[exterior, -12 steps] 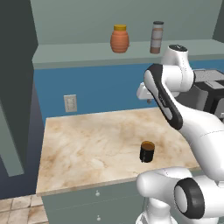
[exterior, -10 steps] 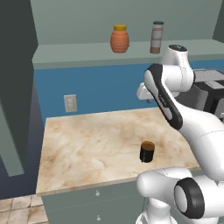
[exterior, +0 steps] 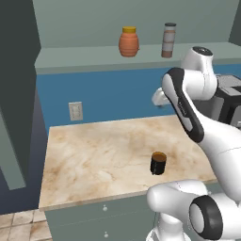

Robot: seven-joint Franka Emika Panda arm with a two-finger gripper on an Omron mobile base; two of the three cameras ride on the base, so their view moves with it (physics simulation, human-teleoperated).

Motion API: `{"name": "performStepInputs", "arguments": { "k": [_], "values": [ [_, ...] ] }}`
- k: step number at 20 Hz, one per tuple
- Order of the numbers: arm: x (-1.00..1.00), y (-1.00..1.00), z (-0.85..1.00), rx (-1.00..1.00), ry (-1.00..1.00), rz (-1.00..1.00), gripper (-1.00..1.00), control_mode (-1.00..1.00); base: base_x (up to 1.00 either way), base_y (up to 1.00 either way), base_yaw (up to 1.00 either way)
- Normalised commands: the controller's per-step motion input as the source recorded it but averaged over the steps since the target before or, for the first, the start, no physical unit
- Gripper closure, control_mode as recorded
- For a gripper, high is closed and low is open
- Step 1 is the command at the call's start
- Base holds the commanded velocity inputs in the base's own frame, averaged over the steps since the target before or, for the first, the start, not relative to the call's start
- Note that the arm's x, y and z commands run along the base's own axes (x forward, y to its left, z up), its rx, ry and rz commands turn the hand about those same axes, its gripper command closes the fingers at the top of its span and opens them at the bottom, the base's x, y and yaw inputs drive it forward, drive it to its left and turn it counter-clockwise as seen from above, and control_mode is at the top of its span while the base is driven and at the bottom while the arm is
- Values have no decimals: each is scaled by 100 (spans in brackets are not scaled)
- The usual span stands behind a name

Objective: Pick the cinnamon and honey bottle from the cabinet and place them next to the mug.

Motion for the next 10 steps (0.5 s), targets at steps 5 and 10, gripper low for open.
{"name": "performStepInputs", "arguments": {
  "k": [5, 10],
  "values": [
    [-27, -2, 97, 0, -37, 8, -100, -100, 0, 0, 0],
    [-34, 0, 92, 0, -23, 0, -100, -100, 0, 0, 0]
  ]
}}
